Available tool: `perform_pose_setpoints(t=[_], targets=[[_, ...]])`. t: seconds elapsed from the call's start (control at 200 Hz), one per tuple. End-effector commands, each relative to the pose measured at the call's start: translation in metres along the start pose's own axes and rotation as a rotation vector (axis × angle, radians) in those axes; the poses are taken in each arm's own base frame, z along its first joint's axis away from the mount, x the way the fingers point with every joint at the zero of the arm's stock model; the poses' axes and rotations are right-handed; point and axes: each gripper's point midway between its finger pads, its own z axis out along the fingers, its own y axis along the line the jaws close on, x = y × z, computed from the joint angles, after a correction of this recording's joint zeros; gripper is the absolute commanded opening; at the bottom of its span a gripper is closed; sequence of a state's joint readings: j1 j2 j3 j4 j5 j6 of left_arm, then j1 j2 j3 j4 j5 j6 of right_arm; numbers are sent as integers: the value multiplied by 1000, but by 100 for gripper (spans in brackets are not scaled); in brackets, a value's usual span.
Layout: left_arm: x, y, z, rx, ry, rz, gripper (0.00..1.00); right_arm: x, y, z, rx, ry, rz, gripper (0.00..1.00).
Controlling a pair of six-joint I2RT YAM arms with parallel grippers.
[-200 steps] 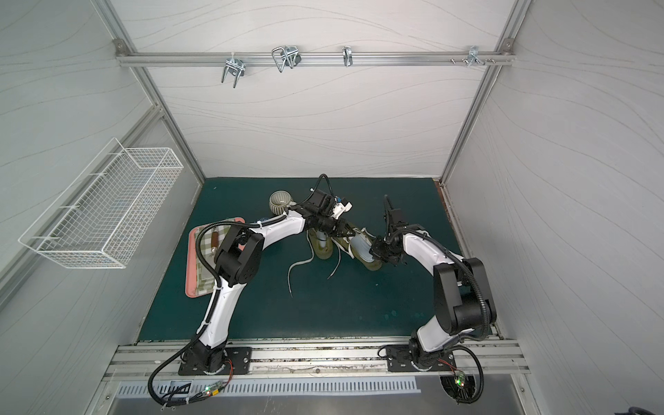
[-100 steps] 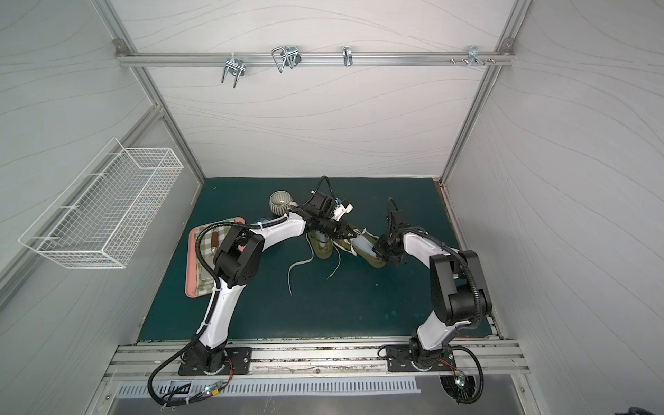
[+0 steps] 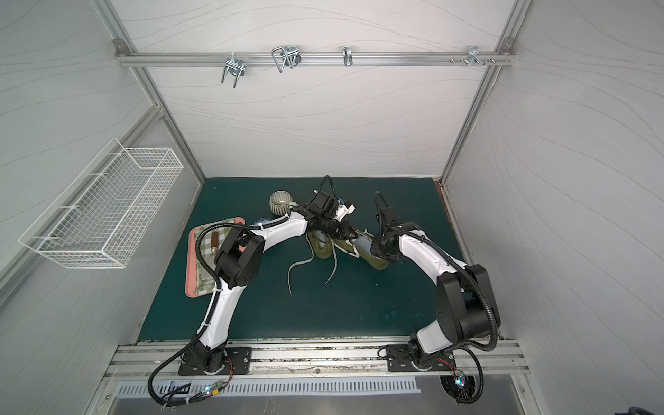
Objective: Insert the insole into the shoe
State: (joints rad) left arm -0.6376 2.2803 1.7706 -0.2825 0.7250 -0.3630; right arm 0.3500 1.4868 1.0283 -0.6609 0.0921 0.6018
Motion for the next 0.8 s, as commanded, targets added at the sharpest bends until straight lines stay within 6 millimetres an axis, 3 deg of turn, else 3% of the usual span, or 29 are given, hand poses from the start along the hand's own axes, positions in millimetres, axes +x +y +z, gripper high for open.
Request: perform_pose_setpoints(t=[0.0, 0.08, 0.155, 0.235, 0.36, 0.42, 0.51, 0.68, 0.795], targets=[[-17, -24, -10, 28, -37, 70, 0, -4, -8, -23, 49, -27, -45, 49], [-17, -25, -9, 29, -37, 71, 0, -5, -7, -31, 37, -41, -53, 56], [-17, -25, -10, 29, -37, 73, 0, -6, -3, -36, 14, -47, -64, 55], [-17, -24, -9, 28, -36, 70, 0, -7, 8, -36, -41, -47, -78, 45], [-16, -23, -9, 28, -33, 68, 0, -8, 24, -30, -86, -20, -109, 20], [-16, -24, -9, 29, -33, 68, 0, -7, 30, -22, -92, -4, -122, 13], [-17, -24, -8, 29, -34, 69, 0, 1, 36, 1, -95, 58, -127, 9], [-16, -23, -8, 28, -31, 65, 0, 37, 23, 60, -48, 219, -76, 7], [-14, -21, -7, 25, -24, 65, 0, 44, 20, 64, -51, 236, -70, 6]])
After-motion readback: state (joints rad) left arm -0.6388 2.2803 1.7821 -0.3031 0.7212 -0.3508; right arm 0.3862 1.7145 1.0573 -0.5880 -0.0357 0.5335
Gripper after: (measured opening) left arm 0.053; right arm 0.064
